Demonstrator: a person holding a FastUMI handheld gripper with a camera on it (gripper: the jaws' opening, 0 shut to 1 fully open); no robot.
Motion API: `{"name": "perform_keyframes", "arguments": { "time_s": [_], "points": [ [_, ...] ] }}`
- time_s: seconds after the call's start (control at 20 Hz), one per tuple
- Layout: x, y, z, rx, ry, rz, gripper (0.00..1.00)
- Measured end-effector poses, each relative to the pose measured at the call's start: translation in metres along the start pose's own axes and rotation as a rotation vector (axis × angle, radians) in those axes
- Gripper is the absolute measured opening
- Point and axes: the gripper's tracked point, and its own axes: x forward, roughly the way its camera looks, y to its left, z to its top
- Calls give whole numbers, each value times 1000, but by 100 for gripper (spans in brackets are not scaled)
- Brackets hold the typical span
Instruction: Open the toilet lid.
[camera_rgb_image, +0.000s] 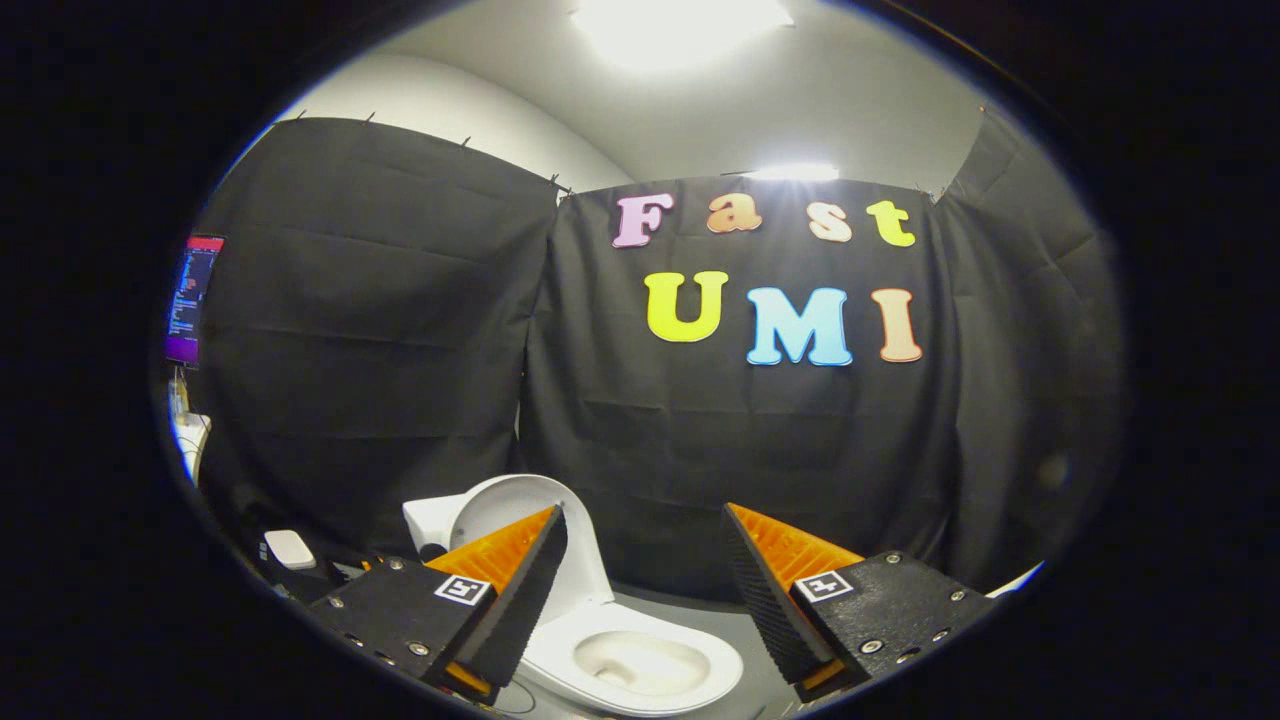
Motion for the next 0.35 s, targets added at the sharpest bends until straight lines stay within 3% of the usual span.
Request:
{"name": "perform_keyframes", "arguments": {
  "time_s": [0.35],
  "points": [
    [-20,-60,-10,-24,22,-114,94]
  ]
}}
